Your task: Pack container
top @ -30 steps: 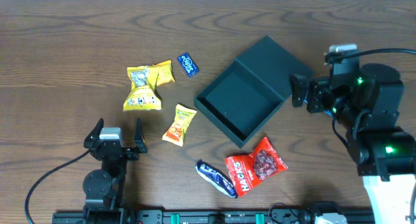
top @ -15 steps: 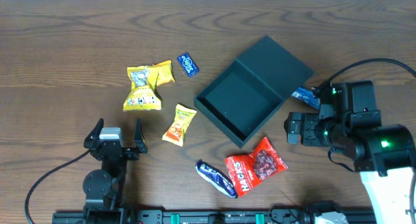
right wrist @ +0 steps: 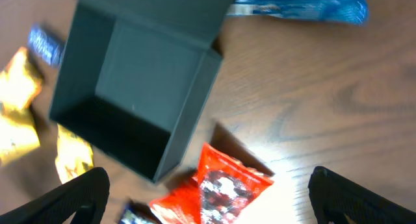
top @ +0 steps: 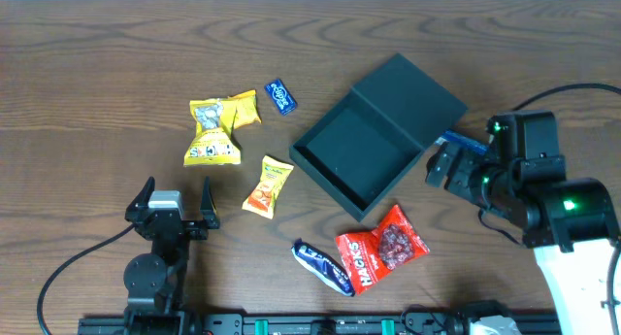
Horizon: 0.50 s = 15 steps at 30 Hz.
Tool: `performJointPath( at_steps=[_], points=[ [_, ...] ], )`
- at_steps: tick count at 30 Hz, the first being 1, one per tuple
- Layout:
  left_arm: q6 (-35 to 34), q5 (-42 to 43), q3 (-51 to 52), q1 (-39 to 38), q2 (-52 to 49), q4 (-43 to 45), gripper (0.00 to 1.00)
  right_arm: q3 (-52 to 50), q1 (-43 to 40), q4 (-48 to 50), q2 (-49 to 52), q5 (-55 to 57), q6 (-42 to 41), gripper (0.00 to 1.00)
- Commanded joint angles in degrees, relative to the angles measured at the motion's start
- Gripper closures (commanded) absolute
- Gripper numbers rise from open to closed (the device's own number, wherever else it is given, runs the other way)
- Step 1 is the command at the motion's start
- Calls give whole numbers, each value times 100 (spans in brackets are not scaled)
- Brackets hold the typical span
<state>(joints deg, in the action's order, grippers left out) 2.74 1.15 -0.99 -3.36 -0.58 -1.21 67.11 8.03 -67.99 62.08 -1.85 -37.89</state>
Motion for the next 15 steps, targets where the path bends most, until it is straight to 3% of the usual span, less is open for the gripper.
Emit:
performJointPath(
  at_steps=[1,4,7,15],
  points=[
    [-59,-48,72,33,31,-323,5,122,-24,0,118,691,-1941,1],
    [-59,-48,74,33,31,-323,5,109,-24,17,179,1198,-3189,1],
    [-59,-48,74,33,31,-323,5,109,-24,81,177,1550,-3744,1],
    [-59,-48,72,33,31,-323,5,109,-24,26,179,2096,-3576,1]
  ],
)
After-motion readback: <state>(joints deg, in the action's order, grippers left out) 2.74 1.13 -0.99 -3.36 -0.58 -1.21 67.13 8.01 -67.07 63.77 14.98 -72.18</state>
